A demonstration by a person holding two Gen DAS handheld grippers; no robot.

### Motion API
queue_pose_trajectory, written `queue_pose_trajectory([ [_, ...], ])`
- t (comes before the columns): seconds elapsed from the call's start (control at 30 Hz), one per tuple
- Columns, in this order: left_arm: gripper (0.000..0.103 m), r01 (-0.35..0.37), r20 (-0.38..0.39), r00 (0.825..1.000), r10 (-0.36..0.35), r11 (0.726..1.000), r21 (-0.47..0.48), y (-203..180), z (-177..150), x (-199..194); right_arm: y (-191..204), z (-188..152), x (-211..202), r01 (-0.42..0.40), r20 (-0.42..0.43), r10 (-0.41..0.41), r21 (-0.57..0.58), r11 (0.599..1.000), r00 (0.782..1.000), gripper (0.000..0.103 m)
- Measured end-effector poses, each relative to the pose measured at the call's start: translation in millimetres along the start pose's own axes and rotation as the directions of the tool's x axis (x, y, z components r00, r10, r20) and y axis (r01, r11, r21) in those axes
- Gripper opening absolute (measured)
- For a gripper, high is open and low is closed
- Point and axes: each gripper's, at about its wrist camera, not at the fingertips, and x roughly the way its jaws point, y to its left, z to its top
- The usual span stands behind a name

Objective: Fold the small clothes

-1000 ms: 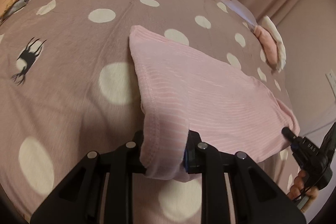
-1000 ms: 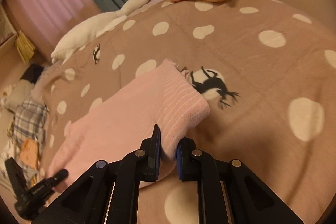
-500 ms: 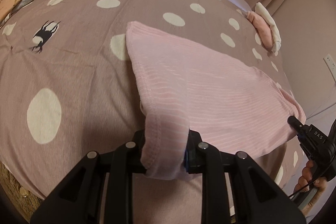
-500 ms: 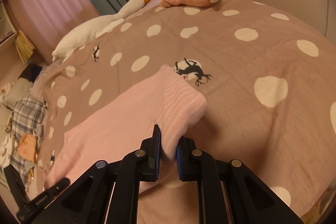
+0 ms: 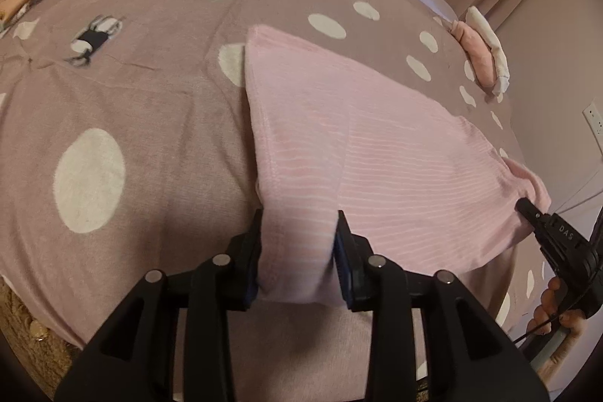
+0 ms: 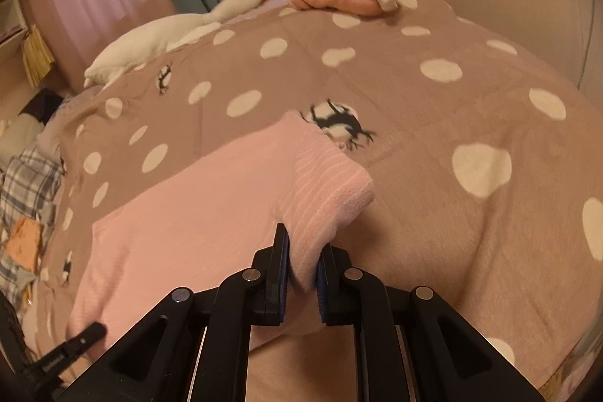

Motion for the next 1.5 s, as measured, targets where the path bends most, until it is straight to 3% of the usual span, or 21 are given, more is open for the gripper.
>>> queue_pose_trajectory([
  [0.2, 0.052, -0.025, 0.091, 0.995, 0.027, 0.999, -0.022, 10, 3, -28, 35, 12, -16, -0.057, 0.062, 0.064, -0.110, 0.992, 0.996, 0.014],
  [0.37, 0.057, -0.052, 0.144, 0.988, 0.060, 0.997, -0.061, 24, 5, -45, 84, 17, -27, -0.151, 0.088, 0.177, -0.247, 0.957, 0.980, 0.013],
  [0.5, 0.057, -0.066, 0.152, 0.985, 0.081, 0.993, -0.098, 38, 5, -51, 123, 10, -30, -0.218, 0.068, 0.258, -0.355, 0.909, 0.964, 0.012],
  [0.7, 0.057, -0.085, 0.156, 0.982, 0.108, 0.985, -0.147, 53, 5, -57, 162, -19, -15, -0.307, -0.041, 0.326, -0.461, 0.832, 0.945, 0.012],
  [0.83, 0.058, -0.099, 0.156, 0.980, 0.124, 0.981, -0.164, 60, 6, -57, 175, -41, 8, -0.352, -0.157, 0.317, -0.480, 0.803, 0.936, 0.012],
  [1.0, 0.058, -0.108, 0.145, 0.980, 0.133, 0.979, -0.172, 63, 5, -56, 179, -65, 39, -0.387, -0.288, 0.278, -0.464, 0.797, 0.916, 0.012],
  [1.23, 0.058, -0.113, 0.140, 0.981, 0.137, 0.980, -0.165, 61, 5, -55, 174, -60, 22, -0.408, -0.270, 0.314, -0.457, 0.790, 0.910, 0.012],
  [1.33, 0.059, -0.115, 0.139, 0.981, 0.138, 0.980, -0.162, 60, 6, -54, 175, -63, 23, -0.459, -0.301, 0.354, -0.445, 0.769, 0.886, 0.012],
  [1.5, 0.060, -0.130, 0.131, 0.980, 0.150, 0.980, -0.150, 58, 5, -52, 175, -75, 42, -0.455, -0.347, 0.323, -0.423, 0.784, 0.880, 0.012],
])
